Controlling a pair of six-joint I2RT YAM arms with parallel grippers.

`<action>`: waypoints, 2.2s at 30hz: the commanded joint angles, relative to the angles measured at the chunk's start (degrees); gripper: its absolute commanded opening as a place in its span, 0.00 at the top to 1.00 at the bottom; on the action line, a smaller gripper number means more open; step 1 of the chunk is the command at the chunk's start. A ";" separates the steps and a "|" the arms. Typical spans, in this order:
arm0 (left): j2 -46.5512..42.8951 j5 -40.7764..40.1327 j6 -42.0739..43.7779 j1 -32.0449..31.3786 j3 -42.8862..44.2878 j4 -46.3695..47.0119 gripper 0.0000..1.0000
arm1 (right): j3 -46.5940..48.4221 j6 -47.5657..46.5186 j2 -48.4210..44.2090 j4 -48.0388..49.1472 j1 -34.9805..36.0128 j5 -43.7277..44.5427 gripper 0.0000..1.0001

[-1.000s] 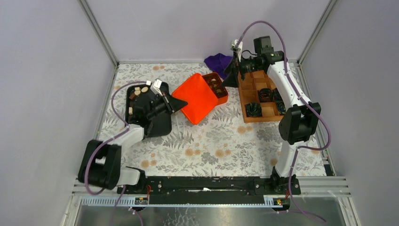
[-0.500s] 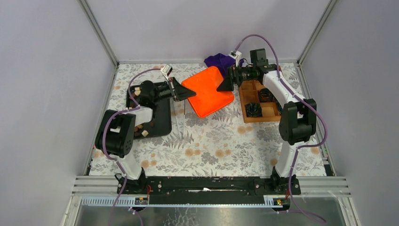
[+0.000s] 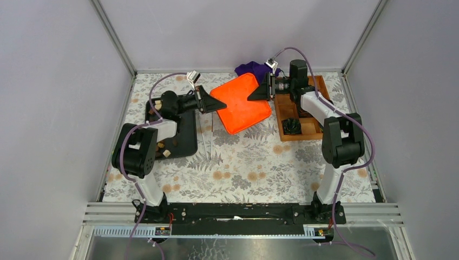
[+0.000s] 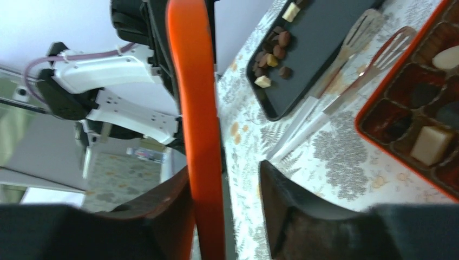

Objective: Pack the chocolate
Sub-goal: Close the box lid on the packing box.

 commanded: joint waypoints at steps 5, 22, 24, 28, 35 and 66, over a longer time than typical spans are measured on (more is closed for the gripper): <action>-7.51 -10.35 20.43 0.62 0.99 -15.05 0.62 | -5.15 40.02 -2.99 44.71 -0.19 -4.68 0.94; -33.03 -40.95 30.51 9.25 -16.19 -27.35 0.01 | 16.99 6.20 11.12 -1.57 -1.10 8.54 1.00; -33.16 -40.55 30.95 9.48 -16.05 -29.25 0.01 | 21.88 5.03 15.78 -4.24 -1.20 8.04 1.00; -32.63 -42.45 36.41 9.17 -11.90 -43.43 0.01 | 26.90 5.48 21.01 -6.38 -0.82 7.11 1.00; -28.35 -43.12 30.85 7.29 -13.76 -43.38 0.10 | 29.43 6.30 25.69 -6.57 0.18 6.87 1.00; -0.31 -42.30 30.35 -2.60 5.70 -53.08 0.36 | 38.37 5.59 34.90 -14.39 -0.73 10.29 0.93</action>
